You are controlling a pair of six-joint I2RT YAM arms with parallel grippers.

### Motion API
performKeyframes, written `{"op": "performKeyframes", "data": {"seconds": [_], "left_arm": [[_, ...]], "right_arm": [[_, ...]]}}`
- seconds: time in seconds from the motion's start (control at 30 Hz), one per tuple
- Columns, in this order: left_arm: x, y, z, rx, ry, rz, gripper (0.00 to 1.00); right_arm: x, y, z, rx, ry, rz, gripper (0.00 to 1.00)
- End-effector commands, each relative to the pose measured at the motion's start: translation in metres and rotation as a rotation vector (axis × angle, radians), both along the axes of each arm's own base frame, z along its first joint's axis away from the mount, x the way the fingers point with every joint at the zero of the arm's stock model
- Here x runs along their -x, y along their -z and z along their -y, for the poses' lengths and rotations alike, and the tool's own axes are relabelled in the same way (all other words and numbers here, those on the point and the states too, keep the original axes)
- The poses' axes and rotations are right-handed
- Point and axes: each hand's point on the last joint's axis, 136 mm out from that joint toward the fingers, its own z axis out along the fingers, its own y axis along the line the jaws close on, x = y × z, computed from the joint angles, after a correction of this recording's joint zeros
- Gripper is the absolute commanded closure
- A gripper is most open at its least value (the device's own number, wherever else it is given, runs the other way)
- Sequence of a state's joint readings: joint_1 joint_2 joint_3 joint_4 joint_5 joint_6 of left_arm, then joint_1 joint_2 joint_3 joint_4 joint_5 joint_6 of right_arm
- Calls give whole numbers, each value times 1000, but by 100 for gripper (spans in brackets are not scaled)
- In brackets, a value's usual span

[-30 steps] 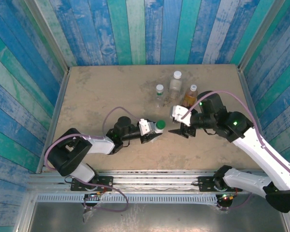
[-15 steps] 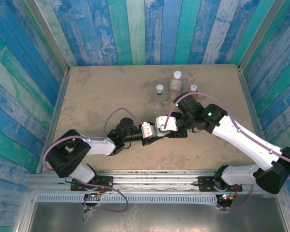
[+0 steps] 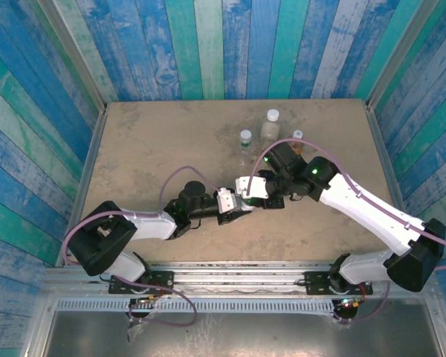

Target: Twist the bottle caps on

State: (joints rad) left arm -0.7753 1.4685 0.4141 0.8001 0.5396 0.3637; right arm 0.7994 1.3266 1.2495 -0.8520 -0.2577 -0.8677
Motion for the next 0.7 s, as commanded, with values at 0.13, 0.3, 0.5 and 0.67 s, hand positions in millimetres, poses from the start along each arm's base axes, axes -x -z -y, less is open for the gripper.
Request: {"op": "performKeyframes", "data": {"seconds": [0.13,0.3,0.5,0.67], "left_arm": [[7,7,-6,-33,-3,-34,47],[3,3,-7,-26,-29,-26,47],[1,4,-7,-31,-42,-14,47],[3,6,-9,-40,-36,-13,47]], "right_arm": [[-5,-2,-3,-5,71,-28,63],[-27,-5,-1,-82,470,-139,78],[-34,-4,8,-211,1095,-383,89],[-25,-17,4,-218,987,-362,66]]}}
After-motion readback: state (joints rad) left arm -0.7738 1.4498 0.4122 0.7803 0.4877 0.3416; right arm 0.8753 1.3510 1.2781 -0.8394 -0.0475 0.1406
